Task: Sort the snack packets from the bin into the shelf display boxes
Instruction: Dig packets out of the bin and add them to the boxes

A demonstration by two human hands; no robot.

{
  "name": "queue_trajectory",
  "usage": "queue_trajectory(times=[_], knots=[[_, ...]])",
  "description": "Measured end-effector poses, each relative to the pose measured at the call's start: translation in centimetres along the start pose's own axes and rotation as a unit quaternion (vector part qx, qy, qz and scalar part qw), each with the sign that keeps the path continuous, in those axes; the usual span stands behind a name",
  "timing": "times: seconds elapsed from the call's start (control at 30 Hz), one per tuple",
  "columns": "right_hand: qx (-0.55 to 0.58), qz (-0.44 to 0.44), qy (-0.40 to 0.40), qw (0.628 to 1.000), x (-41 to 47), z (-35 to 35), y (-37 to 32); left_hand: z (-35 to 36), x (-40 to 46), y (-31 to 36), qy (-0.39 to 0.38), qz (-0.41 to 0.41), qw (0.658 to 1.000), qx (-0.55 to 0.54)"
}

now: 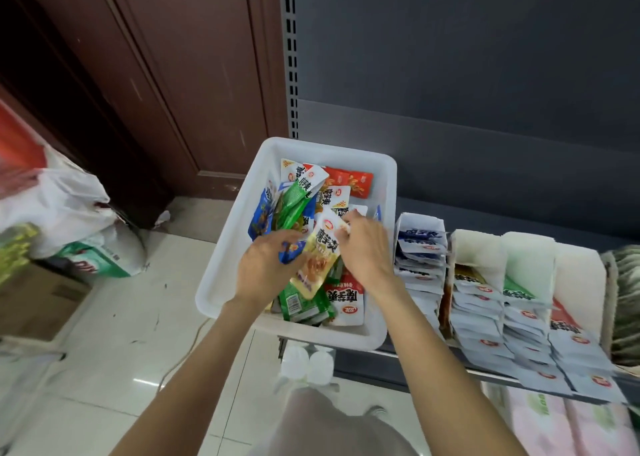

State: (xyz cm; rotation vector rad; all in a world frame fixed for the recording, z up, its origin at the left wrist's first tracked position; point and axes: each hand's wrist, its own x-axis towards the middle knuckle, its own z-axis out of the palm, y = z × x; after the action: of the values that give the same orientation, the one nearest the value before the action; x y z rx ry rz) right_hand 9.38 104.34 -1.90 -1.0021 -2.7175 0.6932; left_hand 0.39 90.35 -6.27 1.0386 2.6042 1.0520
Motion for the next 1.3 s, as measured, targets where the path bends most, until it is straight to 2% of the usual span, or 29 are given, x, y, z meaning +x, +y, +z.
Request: queue_trajectory(times=[0.1,0.17,0.27,0.33,0.4,0.57,0.7,0.83,0.97,1.07,1.17,1.23,1.3], knots=[[0.117,-0.01,0.039,0.992,-2.0,-4.5,1.1,-1.4,0.5,1.4,-0.048,-0.055,0.973,-0.219],[0.215,0.005,0.054,0.975,-3.2,-6.8,2.1,-2.3,0.7,3.2,-0.108,-0.031,0.948,-0.299],[0.335,0.042,0.083,0.937,-4.7,-9.8,4.0,-2.7,1.0,6.6,-0.158,0.055,0.941,-0.295],[0.413,0.04,0.108,0.903,-5.9,-12.0,5.3,-2.1,1.4,9.2,-0.15,0.108,0.94,-0.287],[0.44,0.019,0.145,0.886,-7.3,-14.0,6.8,-0.9,1.9,11.9,-0.127,0.154,0.944,-0.261],[0.386,-0.003,0.287,0.876,-9.9,-17.4,11.3,4.3,3.0,18.6,-0.114,0.258,0.941,-0.189],[0.302,-0.012,0.329,0.895,-10.4,-17.4,15.0,8.8,3.5,20.7,-0.056,0.328,0.941,-0.063],[0.266,-0.011,0.293,0.918,-9.4,-15.4,18.2,10.8,3.7,20.2,-0.036,0.34,0.939,0.038],[0.154,-0.054,0.234,0.958,-7.0,-13.2,20.4,11.4,3.8,19.2,-0.036,0.323,0.94,0.101],[0.073,-0.076,0.143,0.984,-5.2,-11.4,21.3,11.6,3.7,18.9,-0.036,0.319,0.94,0.114],[-0.008,-0.082,0.065,0.995,-4.2,-10.0,21.3,11.7,3.5,18.4,-0.05,0.32,0.936,0.138],[-0.086,-0.098,0.077,0.988,-4.2,-10.1,21.1,11.2,3.0,18.0,-0.029,0.346,0.93,0.122],[-0.083,-0.111,0.13,0.982,-5.0,-11.0,20.0,9.8,2.1,18.1,0.013,0.363,0.929,0.065]])
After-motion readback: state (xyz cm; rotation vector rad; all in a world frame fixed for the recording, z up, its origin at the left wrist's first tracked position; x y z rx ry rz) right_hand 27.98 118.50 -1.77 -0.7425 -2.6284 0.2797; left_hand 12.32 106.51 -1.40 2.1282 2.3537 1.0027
